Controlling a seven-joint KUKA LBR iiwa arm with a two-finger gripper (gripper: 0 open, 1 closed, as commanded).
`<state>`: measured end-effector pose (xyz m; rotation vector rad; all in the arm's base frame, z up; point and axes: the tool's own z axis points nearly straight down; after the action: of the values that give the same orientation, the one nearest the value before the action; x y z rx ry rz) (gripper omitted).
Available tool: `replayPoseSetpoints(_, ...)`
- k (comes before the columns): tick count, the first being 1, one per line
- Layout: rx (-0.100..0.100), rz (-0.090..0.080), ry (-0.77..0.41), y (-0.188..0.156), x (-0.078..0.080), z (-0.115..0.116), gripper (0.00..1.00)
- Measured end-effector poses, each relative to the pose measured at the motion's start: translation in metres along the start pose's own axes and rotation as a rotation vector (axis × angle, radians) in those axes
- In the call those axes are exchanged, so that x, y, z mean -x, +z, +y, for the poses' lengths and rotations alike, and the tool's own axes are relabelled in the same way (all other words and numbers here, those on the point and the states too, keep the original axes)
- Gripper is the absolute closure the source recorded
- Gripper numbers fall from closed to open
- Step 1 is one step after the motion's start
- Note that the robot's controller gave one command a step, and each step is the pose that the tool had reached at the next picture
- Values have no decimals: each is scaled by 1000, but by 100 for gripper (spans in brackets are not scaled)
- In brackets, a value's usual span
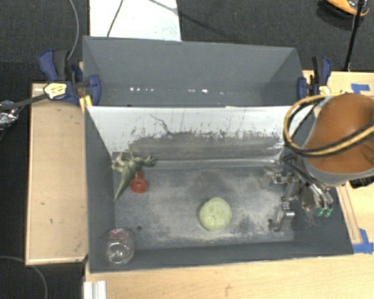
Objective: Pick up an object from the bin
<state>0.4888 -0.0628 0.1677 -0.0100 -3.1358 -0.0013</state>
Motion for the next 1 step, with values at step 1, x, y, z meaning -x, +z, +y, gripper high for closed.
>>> replayPoseSetpoints(1,-1,-8,-2,-4,2,0,0)
